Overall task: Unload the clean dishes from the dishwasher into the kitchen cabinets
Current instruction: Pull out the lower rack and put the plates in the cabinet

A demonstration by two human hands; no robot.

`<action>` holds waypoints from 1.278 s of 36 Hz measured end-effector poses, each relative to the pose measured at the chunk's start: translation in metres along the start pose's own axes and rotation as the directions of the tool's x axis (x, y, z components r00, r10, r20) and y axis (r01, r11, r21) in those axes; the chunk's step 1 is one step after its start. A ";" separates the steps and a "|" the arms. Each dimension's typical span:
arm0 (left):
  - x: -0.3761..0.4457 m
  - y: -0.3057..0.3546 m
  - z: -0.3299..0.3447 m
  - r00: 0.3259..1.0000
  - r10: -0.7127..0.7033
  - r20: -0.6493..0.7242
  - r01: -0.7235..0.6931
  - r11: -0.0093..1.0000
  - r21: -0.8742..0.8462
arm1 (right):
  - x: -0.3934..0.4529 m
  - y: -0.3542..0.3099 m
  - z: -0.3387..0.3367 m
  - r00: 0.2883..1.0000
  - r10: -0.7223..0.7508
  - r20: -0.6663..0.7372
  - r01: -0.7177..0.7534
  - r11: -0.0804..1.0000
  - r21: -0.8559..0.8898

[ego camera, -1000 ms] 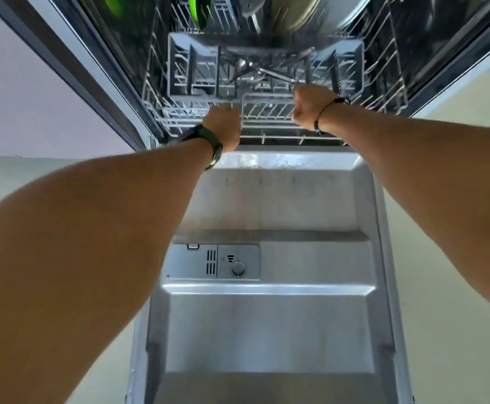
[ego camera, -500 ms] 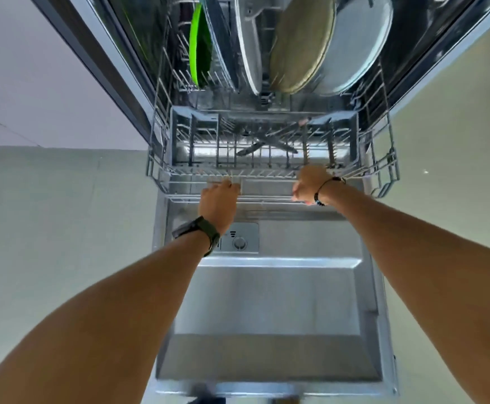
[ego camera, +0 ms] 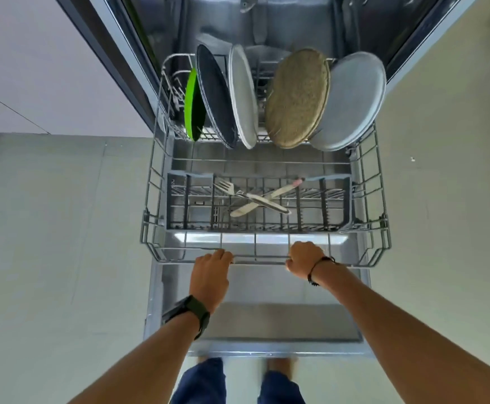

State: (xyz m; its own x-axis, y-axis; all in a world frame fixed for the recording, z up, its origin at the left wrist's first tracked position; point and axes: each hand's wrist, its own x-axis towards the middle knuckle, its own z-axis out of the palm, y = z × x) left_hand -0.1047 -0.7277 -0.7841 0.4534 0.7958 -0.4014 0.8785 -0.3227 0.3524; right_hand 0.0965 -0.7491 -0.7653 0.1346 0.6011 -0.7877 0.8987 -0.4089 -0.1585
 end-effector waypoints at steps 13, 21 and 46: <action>-0.072 0.005 0.025 0.996 -0.076 0.043 0.079 0.995 -0.061 | -0.039 0.011 0.071 0.994 -0.032 0.104 0.028 0.999 0.044; -0.085 0.008 0.029 0.994 -0.070 0.085 0.077 0.994 -0.082 | -0.043 0.013 0.083 0.995 -0.037 0.098 0.033 0.999 0.043; -0.062 0.007 0.009 0.982 -0.164 -0.090 0.127 0.938 -0.321 | -0.068 0.024 0.031 0.945 -0.306 0.118 0.247 0.900 0.358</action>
State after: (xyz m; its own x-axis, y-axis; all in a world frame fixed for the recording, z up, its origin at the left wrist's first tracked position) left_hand -0.1251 -0.7837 -0.7645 0.2880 0.8807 -0.3760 0.8335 -0.0371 0.5513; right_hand 0.0959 -0.8206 -0.7339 -0.1967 0.6123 -0.7658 0.6931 -0.4656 -0.5503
